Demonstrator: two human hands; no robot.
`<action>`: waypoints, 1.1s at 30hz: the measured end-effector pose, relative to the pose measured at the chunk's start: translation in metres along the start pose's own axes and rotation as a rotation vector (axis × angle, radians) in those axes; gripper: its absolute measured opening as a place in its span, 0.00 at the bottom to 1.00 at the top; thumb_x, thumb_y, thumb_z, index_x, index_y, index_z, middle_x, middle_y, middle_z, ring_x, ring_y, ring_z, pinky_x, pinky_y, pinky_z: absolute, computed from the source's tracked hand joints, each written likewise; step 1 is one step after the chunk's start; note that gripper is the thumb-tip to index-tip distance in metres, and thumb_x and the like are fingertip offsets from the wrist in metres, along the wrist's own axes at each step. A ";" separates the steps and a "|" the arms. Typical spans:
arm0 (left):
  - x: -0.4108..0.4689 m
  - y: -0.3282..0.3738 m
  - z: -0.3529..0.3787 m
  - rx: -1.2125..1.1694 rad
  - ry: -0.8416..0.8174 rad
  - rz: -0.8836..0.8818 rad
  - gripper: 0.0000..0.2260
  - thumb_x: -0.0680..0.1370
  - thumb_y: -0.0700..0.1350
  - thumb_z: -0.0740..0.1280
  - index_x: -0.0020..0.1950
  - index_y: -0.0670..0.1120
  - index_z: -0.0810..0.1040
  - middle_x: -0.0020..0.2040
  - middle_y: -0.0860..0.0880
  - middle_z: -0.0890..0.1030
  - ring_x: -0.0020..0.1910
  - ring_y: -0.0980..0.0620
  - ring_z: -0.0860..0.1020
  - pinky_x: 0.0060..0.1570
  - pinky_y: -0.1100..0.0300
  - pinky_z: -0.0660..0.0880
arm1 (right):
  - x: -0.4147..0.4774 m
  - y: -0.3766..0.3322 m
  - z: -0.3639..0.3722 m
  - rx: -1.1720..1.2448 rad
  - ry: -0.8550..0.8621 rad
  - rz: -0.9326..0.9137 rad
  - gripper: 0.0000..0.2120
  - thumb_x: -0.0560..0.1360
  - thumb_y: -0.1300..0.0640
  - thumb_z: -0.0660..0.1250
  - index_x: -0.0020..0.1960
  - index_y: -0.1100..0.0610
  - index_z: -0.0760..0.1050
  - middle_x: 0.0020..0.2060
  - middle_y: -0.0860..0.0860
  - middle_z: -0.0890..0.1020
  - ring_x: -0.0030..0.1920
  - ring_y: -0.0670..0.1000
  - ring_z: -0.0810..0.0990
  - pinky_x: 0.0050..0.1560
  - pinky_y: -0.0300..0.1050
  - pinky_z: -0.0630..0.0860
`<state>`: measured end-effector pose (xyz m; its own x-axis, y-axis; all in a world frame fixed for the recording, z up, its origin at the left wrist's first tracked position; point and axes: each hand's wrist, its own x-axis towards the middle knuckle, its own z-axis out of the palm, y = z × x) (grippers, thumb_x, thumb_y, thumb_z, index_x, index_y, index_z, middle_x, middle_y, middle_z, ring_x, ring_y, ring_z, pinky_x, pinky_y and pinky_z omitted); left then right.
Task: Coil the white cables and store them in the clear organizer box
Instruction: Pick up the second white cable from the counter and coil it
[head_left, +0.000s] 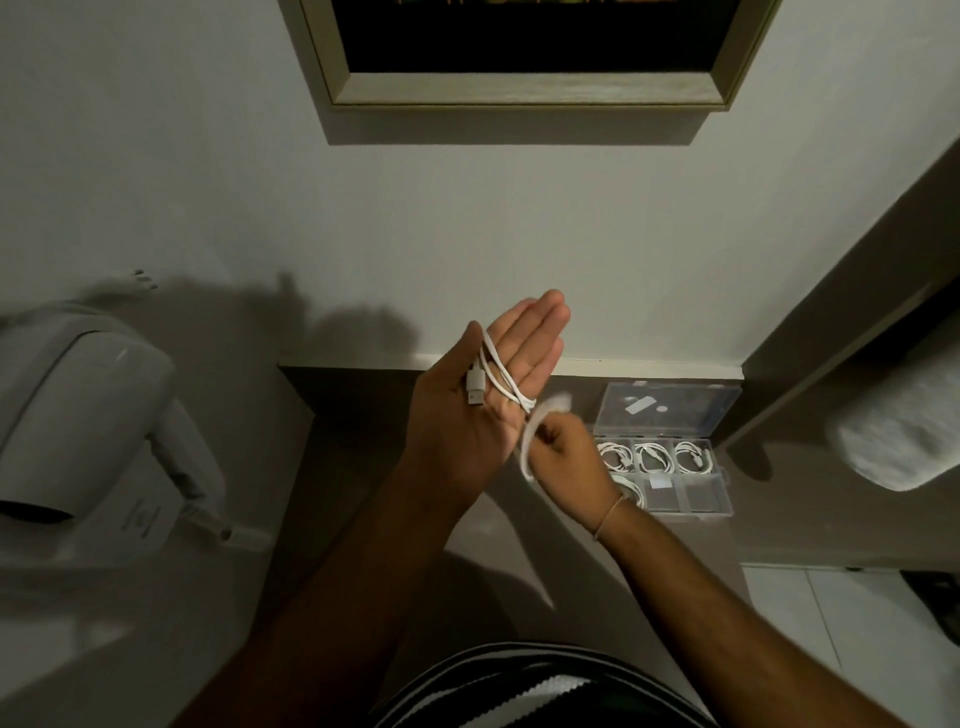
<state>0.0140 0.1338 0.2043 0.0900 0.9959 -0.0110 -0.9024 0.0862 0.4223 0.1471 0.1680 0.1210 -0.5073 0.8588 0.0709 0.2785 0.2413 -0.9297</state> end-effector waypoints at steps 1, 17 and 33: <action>0.001 0.005 0.001 0.014 -0.011 0.020 0.25 0.90 0.50 0.44 0.80 0.36 0.62 0.77 0.39 0.75 0.73 0.43 0.78 0.78 0.51 0.67 | -0.006 0.002 0.003 0.000 -0.081 0.041 0.17 0.85 0.65 0.65 0.44 0.49 0.84 0.32 0.38 0.84 0.35 0.38 0.81 0.41 0.36 0.74; 0.003 -0.019 -0.028 0.964 0.169 -0.215 0.21 0.86 0.54 0.59 0.73 0.44 0.77 0.68 0.45 0.83 0.71 0.46 0.80 0.77 0.49 0.72 | -0.029 -0.131 -0.119 -0.541 -0.328 -0.274 0.12 0.83 0.41 0.65 0.42 0.40 0.80 0.26 0.47 0.76 0.26 0.48 0.74 0.30 0.42 0.70; -0.014 -0.014 0.019 0.142 -0.359 -0.160 0.24 0.89 0.51 0.49 0.69 0.38 0.77 0.63 0.38 0.84 0.65 0.41 0.83 0.69 0.51 0.77 | -0.005 -0.050 -0.013 0.138 0.225 0.278 0.11 0.84 0.63 0.63 0.48 0.70 0.75 0.33 0.63 0.77 0.41 0.64 0.85 0.34 0.47 0.79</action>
<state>0.0332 0.1186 0.2160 0.3884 0.8950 0.2192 -0.8001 0.2095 0.5620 0.1466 0.1572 0.1715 -0.2321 0.9643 -0.1277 0.2602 -0.0650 -0.9634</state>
